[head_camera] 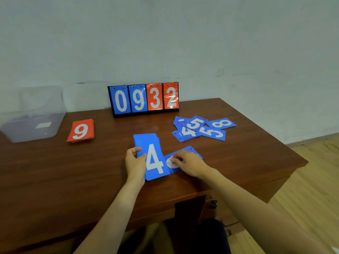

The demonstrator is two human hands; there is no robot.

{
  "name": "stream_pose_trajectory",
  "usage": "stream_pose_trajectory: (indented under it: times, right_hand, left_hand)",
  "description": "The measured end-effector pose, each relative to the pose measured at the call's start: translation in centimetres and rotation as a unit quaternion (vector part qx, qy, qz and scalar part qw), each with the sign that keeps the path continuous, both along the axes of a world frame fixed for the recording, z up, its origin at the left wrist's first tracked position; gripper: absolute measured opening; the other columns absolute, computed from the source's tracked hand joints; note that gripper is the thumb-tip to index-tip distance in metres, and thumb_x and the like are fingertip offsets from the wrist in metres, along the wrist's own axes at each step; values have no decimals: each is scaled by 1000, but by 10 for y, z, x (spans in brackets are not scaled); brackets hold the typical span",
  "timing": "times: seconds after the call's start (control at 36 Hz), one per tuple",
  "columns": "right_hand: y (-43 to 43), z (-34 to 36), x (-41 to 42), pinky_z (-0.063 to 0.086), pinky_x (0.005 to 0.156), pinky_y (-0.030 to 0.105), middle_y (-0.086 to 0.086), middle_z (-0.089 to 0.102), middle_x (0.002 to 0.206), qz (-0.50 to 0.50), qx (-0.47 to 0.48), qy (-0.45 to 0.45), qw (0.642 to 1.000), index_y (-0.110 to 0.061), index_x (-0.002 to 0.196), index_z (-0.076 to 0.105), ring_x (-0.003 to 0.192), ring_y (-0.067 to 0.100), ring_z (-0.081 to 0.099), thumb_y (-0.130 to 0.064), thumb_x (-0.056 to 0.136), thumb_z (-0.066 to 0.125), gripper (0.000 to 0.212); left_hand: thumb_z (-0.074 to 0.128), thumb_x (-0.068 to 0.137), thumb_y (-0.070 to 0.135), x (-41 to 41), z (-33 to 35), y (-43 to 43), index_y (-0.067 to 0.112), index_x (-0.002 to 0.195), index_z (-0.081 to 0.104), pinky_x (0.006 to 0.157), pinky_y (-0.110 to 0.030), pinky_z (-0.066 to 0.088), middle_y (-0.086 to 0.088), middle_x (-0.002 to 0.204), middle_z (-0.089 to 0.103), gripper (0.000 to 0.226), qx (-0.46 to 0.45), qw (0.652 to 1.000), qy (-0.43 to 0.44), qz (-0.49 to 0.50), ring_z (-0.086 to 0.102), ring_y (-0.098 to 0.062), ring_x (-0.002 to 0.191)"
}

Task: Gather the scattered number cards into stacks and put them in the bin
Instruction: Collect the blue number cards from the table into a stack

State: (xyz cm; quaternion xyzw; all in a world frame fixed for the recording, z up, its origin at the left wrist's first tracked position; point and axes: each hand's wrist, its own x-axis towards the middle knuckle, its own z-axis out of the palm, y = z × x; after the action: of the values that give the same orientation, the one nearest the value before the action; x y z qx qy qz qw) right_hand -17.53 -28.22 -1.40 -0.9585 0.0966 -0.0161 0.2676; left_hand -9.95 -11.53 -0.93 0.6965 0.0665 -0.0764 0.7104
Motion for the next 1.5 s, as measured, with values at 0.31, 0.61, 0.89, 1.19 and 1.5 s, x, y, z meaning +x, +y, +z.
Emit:
stream_pose_trajectory:
  times: [0.31,0.61,0.89,1.19,1.5]
  right_hand:
    - [44,-21,45,38,102,41,11,27,145,27,-171,36,984,-12,145,32,130,32,33,-28,101,35,47]
    - [36,4,60,41,100,26,-3,58,127,81,113,-61,988,-20,113,65,120,14,51,-4,89,51,32]
    - [14,28,106,35,108,48,7,22,153,35,-74,218,973,-19,149,17,138,32,29,-36,69,82,104]
    - [27,40,126,39,104,51,10,21,151,53,-201,316,926,-24,149,11,136,37,28,-46,61,84,117]
    - [24,34,112,43,101,46,11,38,140,3,-59,247,967,-16,138,20,125,33,43,-26,64,87,100]
  left_hand:
    - [54,93,6,17,3,43,21,108,51,56,-27,52,3,111,50,21,-5,998,23,54,58,-9,77]
    - [55,93,7,24,1,63,19,109,52,61,-30,54,2,113,53,20,-27,998,30,58,61,-11,83]
    - [54,94,7,29,-1,72,20,110,51,59,-27,53,1,117,52,20,-23,998,34,53,61,-13,87]
    - [57,92,9,37,-3,77,23,110,52,72,-36,57,-1,126,51,23,-3,998,45,44,61,-16,97]
    - [58,92,9,38,-2,77,23,109,52,74,-38,57,-1,127,52,23,-6,998,43,40,61,-19,102]
